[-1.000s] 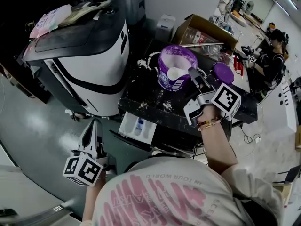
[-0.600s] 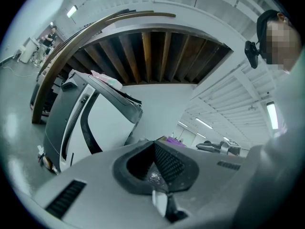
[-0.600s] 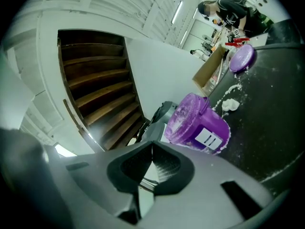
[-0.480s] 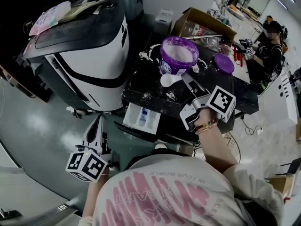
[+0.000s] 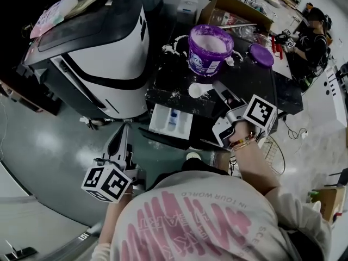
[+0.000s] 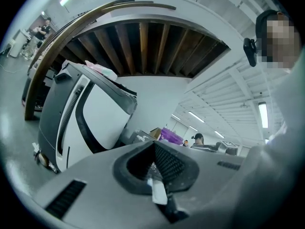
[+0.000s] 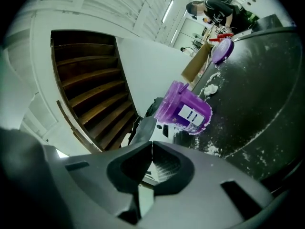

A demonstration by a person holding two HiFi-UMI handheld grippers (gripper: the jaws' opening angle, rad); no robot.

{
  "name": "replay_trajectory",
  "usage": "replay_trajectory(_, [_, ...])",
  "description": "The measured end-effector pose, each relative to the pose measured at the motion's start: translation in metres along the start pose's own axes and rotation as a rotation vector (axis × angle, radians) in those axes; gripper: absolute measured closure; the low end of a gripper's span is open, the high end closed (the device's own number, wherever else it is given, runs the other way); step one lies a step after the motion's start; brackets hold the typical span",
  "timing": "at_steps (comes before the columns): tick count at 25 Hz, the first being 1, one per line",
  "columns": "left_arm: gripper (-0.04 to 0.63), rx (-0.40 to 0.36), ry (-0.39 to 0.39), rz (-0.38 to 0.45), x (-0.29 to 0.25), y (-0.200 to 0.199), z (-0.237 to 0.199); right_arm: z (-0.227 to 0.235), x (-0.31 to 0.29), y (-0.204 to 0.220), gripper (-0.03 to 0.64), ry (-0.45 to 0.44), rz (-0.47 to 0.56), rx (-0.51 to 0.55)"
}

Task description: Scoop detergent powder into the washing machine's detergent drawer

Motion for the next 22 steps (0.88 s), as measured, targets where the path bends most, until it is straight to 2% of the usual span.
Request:
replay_trajectory(8, [0.595, -0.020, 0.039, -0.080, -0.007, 0.017, -0.006, 0.012, 0.021, 0.016, 0.617, 0.062, -0.011, -0.042])
replay_trajectory(12, [0.595, -0.001, 0.070, -0.099, -0.012, 0.030, -0.009, 0.021, 0.031, 0.023, 0.617, 0.088, -0.022, -0.079])
replay_trajectory(18, [0.595, 0.045, 0.079, -0.137, -0.017, 0.047, 0.002, 0.036, 0.051, 0.033, 0.617, 0.145, -0.071, -0.109])
replay_trajectory(22, [0.597, 0.032, 0.075, -0.190, -0.022, 0.064, 0.008, 0.047, 0.052, 0.038, 0.617, 0.154, -0.119, -0.118])
Point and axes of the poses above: the fingertips, and each gripper's own axes: x backward along the fingers, z to its right, y out of its underside, the point moved 10 cm from there along x, backward along the fingers, and after that the axes turned 14 degrees about z, right-handed, at the moved point
